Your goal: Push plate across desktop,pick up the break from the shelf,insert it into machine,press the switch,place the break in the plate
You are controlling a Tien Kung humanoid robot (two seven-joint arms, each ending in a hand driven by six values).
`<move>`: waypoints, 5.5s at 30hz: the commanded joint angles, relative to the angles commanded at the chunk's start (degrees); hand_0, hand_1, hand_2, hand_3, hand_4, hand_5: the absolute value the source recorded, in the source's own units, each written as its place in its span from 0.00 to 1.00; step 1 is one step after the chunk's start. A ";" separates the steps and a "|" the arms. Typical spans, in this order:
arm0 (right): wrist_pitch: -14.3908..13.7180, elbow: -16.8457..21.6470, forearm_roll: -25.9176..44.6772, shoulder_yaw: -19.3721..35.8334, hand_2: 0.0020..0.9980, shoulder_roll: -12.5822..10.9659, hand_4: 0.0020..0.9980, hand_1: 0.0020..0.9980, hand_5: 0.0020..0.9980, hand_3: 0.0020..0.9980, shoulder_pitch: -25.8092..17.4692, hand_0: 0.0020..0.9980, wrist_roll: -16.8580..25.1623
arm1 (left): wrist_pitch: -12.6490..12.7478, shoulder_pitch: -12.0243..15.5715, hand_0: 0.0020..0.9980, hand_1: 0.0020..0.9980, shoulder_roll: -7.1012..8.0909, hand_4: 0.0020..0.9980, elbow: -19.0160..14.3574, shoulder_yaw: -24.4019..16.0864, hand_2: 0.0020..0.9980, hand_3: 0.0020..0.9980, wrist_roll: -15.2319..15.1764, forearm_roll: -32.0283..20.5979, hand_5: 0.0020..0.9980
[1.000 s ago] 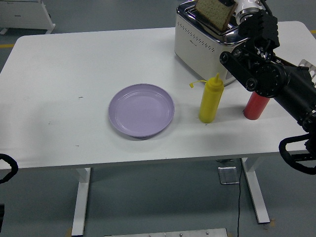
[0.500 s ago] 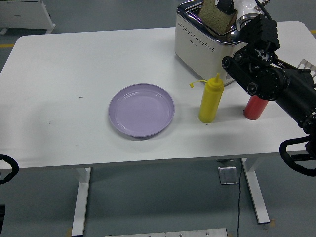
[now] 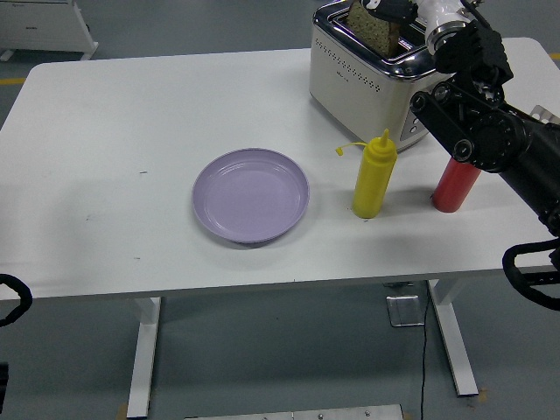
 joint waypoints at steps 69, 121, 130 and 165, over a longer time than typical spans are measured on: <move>20.21 23.59 2.71 -2.19 0.62 -32.39 0.03 0.51 0.13 0.53 -18.76 0.43 23.89 | -0.03 0.70 0.83 0.89 -0.36 0.65 -0.14 -1.24 0.91 0.84 0.23 -0.30 1.00; 21.64 18.68 2.35 -10.41 0.57 -29.45 0.05 0.51 0.00 0.52 -16.43 0.46 23.27 | -0.08 0.26 0.83 0.88 -0.43 0.64 0.09 -1.18 0.91 0.84 0.45 -0.38 1.00; 21.78 17.71 2.05 -12.04 0.57 -28.90 0.05 0.51 0.00 0.52 -15.83 0.46 23.16 | -0.08 0.23 0.83 0.88 -0.45 0.64 0.12 -1.19 0.91 0.84 0.50 -0.38 1.00; 21.68 14.99 1.64 -10.81 0.57 -27.47 0.06 0.51 0.00 0.52 -16.30 0.46 23.39 | -0.07 0.52 0.83 0.88 -0.53 0.65 0.13 -1.08 0.91 0.84 0.56 -0.32 1.00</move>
